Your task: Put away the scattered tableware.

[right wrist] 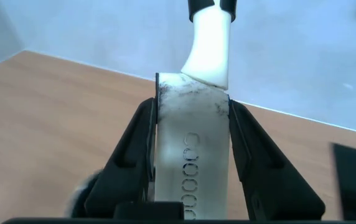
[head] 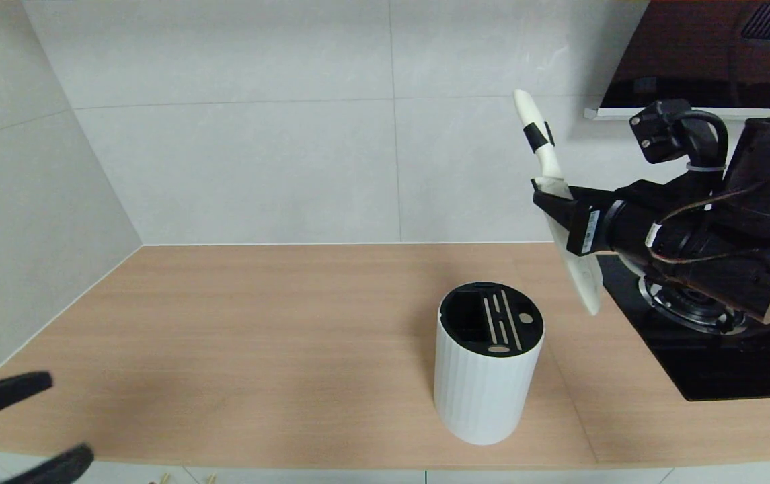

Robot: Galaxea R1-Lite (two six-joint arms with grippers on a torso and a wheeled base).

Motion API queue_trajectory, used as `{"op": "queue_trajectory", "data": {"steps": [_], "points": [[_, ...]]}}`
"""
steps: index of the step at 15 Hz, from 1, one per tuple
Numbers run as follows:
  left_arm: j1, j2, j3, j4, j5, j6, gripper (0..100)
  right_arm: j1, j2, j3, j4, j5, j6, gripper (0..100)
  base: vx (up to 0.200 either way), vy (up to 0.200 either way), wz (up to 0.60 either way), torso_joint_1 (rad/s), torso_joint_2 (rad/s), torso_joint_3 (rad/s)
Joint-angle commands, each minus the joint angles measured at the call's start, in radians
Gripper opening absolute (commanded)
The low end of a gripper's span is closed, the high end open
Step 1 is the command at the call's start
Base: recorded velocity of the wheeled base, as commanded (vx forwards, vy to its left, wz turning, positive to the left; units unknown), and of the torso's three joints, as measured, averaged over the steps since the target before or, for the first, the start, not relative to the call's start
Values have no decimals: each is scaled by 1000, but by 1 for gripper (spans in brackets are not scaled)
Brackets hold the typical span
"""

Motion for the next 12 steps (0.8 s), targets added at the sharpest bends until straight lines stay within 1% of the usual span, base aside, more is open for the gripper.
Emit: {"op": "queue_trajectory", "data": {"steps": [1, 2, 3, 4, 5, 6, 7, 8, 9, 10, 12], "points": [[-238, 494, -169, -226, -31, -120, 100, 79, -5, 19, 0, -50, -1, 0, 0, 0, 0, 0, 0, 0], [-327, 572, -169, -315, 10, -211, 100, 114, -8, 21, 0, -71, -1, 0, 0, 0, 0, 0, 0, 0], [-400, 641, -169, -421, 50, -294, 100, 150, -11, 28, 0, -82, 0, 0, 0, 0, 0, 0, 0, 0], [-452, 710, -169, -550, 91, -386, 100, 194, -21, 41, 0, -94, 2, 0, 0, 0, 0, 0, 0, 0], [-483, 761, -168, -658, 118, -467, 100, 232, -25, 48, 4, -106, 2, 0, 0, 0, 0, 0, 0, 0], [-495, 807, -168, -773, 133, -553, 100, 288, -25, 60, 24, -133, 5, 0, 0, 0, 0, 0, 0, 0], [-495, 827, -165, -846, 134, -614, 100, 335, -19, 70, 38, -157, 7, 0, 0, 0, 0, 0, 0, 0], [-492, 836, -140, -932, 134, -686, 100, 371, -1, 73, 41, -177, 7, 0, 0, 0, 0, 0, 0, 0], [-489, 850, -129, -978, 136, -715, 100, 375, 7, 76, 41, -177, 10, 0, 0, 0, 0, 0, 0, 0], [-489, 859, -128, -1003, 141, -715, 100, 377, 12, 74, 41, -177, 10, 0, 0, 0, 0, 0, 0, 0], [-489, 865, -131, -1013, 147, -715, 100, 384, 12, 82, 41, -177, 16, 0, 0, 0, 0, 0, 0, 0]]}}
